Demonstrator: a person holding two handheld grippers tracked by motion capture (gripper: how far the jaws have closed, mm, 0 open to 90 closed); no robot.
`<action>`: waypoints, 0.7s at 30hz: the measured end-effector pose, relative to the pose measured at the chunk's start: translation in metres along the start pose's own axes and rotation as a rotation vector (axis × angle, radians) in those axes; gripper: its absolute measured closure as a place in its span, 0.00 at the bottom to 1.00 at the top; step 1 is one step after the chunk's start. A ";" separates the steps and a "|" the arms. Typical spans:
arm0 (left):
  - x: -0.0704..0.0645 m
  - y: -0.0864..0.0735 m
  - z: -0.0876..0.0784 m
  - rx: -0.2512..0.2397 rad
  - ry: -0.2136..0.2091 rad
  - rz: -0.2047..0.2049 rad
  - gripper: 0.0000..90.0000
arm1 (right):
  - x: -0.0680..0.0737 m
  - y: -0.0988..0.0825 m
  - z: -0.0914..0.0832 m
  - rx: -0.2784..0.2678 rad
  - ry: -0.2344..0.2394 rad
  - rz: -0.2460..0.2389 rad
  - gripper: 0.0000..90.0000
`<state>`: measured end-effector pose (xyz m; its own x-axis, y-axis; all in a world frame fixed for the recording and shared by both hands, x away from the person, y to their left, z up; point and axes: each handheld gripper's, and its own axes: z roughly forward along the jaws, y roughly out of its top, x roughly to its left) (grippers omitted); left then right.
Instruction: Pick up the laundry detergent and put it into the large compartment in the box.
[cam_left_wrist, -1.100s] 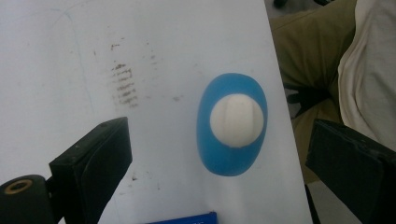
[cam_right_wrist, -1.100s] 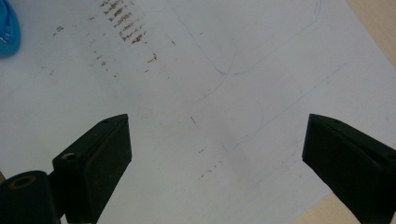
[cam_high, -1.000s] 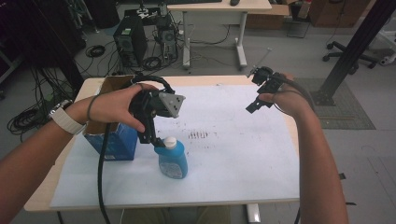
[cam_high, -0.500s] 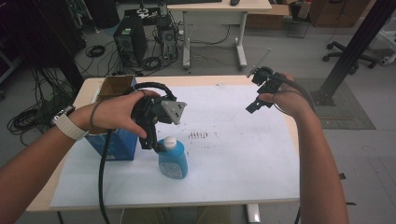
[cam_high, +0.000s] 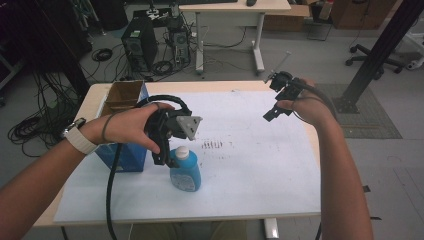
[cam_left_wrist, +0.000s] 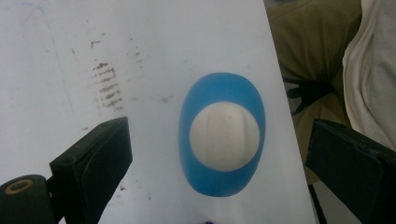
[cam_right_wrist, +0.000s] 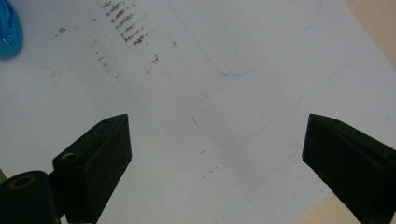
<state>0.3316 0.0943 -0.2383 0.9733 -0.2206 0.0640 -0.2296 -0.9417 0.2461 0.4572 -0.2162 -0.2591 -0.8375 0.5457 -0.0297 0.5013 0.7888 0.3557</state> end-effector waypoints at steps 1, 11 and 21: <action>0.000 0.000 0.001 0.004 0.000 -0.002 0.08 | 0.000 0.000 0.000 0.000 0.000 0.001 0.09; 0.000 -0.001 0.013 0.011 -0.013 -0.002 0.08 | 0.000 0.000 0.001 0.005 0.001 0.000 0.09; 0.002 -0.002 0.018 0.023 0.005 0.010 0.08 | 0.000 0.000 0.001 0.005 0.000 -0.001 0.09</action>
<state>0.3337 0.0908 -0.2560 0.9709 -0.2287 0.0708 -0.2388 -0.9452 0.2227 0.4572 -0.2164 -0.2597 -0.8378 0.5451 -0.0297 0.5019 0.7905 0.3510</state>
